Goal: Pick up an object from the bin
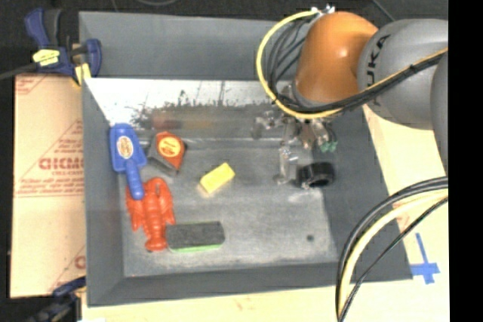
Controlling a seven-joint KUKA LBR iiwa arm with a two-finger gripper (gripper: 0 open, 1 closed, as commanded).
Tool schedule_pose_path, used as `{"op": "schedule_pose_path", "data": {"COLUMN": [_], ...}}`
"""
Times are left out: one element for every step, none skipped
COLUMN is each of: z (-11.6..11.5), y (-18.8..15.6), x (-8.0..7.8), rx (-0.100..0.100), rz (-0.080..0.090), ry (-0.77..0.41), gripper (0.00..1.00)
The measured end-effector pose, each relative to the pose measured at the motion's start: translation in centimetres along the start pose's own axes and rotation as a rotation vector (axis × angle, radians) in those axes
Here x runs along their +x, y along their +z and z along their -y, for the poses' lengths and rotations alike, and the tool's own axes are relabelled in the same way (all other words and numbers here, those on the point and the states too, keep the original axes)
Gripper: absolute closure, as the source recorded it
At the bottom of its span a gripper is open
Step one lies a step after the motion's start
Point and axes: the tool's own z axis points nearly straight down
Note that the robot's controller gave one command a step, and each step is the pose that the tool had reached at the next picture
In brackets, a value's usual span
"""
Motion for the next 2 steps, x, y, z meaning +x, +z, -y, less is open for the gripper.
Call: {"op": "schedule_pose_path", "data": {"z": [-2.7, -6.2], "y": [-0.4, 0.0], "x": [1.2, 0.5], "rx": [-0.005, -0.004], "rz": [-0.007, -0.007], "ry": [0.017, 0.079], "gripper": [0.0, 0.0]}}
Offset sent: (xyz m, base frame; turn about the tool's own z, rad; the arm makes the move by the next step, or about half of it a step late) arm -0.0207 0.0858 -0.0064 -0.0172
